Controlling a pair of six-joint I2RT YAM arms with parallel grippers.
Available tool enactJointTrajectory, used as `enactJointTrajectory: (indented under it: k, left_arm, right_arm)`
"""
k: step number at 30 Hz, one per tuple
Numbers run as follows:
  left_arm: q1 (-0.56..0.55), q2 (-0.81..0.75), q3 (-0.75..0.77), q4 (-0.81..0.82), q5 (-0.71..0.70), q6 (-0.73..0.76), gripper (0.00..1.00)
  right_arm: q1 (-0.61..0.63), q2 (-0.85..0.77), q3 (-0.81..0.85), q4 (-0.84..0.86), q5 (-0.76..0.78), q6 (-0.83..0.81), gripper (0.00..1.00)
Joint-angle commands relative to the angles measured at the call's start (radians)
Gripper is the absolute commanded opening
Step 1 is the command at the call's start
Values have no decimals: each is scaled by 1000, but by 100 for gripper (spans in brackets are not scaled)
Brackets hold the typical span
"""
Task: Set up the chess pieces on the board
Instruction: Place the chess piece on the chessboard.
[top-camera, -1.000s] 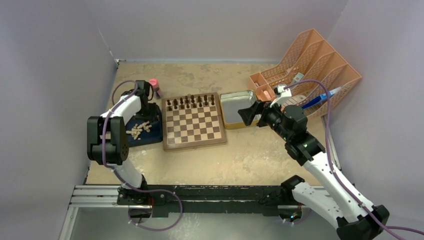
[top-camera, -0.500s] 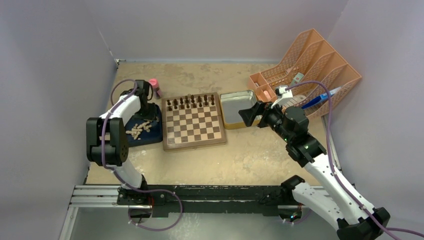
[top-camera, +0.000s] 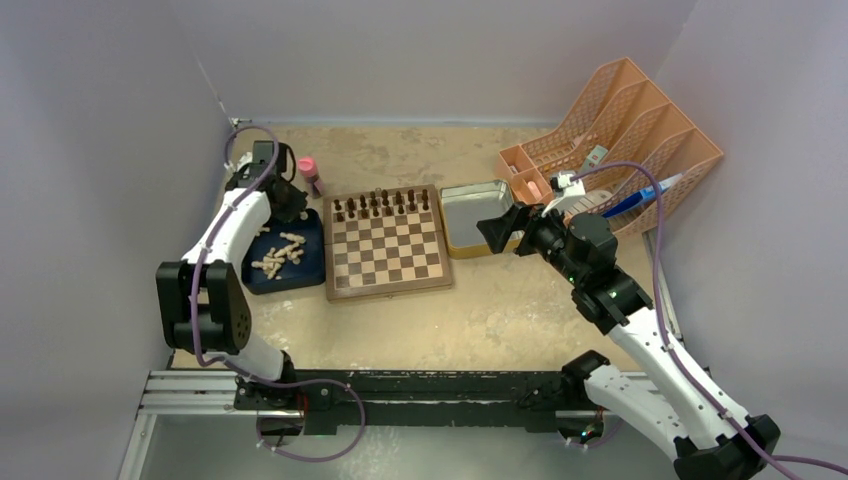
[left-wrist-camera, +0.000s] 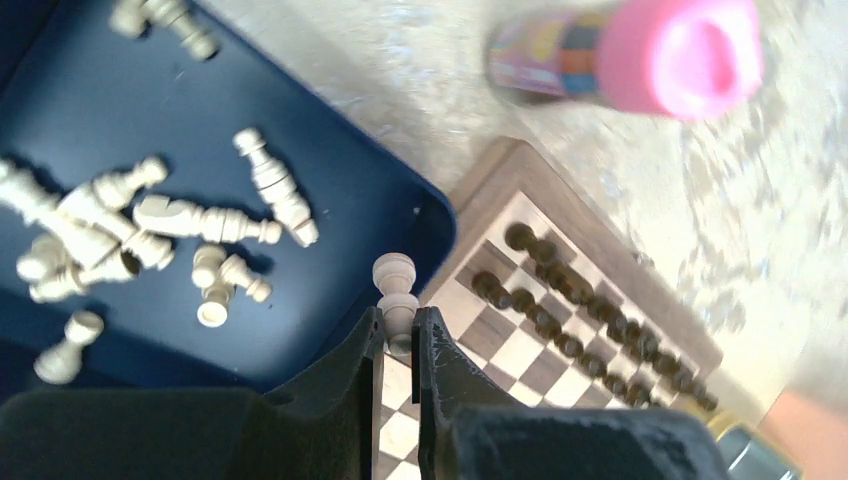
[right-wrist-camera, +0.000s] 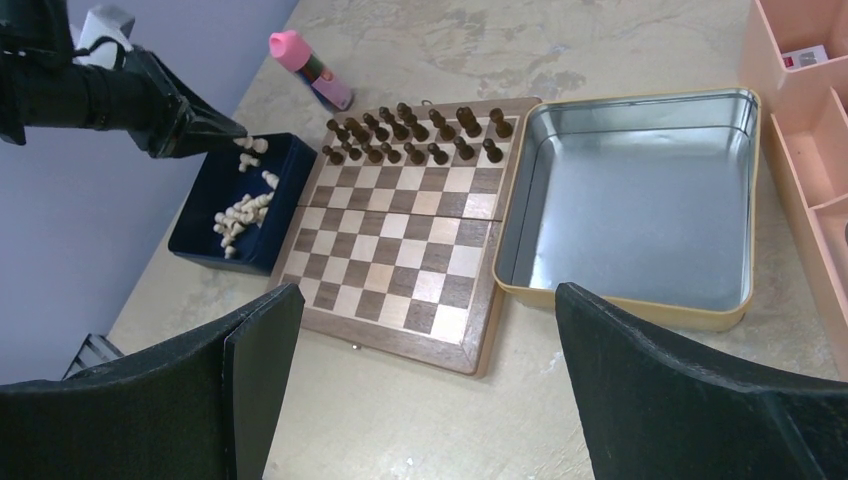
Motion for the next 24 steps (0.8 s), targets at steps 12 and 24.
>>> enactJointTrajectory:
  k: [12, 24]
  left_arm:
    - [-188, -5, 151, 36, 422, 791, 0]
    - [-484, 206, 337, -126, 349, 885, 0]
  right_arm:
    - [3, -49, 29, -11, 12, 11, 99]
    - [3, -115, 26, -2, -6, -6, 99]
